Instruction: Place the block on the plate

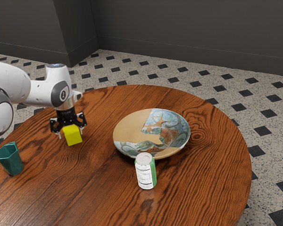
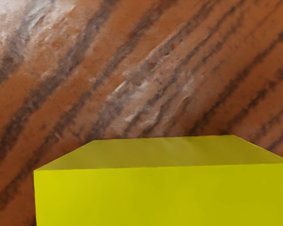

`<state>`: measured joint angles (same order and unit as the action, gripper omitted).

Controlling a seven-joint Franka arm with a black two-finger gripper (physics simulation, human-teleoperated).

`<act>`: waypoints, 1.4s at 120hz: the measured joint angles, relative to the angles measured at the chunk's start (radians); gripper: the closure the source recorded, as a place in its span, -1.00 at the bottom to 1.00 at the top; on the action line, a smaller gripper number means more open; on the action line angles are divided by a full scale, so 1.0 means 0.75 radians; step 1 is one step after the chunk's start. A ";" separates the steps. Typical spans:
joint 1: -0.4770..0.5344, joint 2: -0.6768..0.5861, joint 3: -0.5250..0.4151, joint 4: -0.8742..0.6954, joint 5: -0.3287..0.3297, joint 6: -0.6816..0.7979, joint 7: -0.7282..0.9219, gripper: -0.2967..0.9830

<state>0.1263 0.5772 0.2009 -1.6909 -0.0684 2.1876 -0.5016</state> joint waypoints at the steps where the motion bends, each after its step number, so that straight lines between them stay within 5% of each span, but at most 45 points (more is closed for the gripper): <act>1: 0.000 0.000 0.000 0.000 -0.002 0.000 0.001 -0.53; 26: 0.001 -0.001 0.000 0.001 -0.014 0.001 0.015 -0.19; 80: -0.080 -0.132 -0.020 0.009 0.004 -0.017 0.010 -0.01; 110: -0.111 -0.186 -0.237 0.085 0.011 -0.040 -0.063 -0.01; 137: -0.112 -0.072 -0.471 0.278 0.088 -0.116 -0.189 -0.03; 168: -0.151 0.071 -0.532 0.396 0.150 -0.141 -0.320 -0.07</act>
<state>0.0128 0.6304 -0.1985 -1.3943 0.0444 2.0821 -0.7416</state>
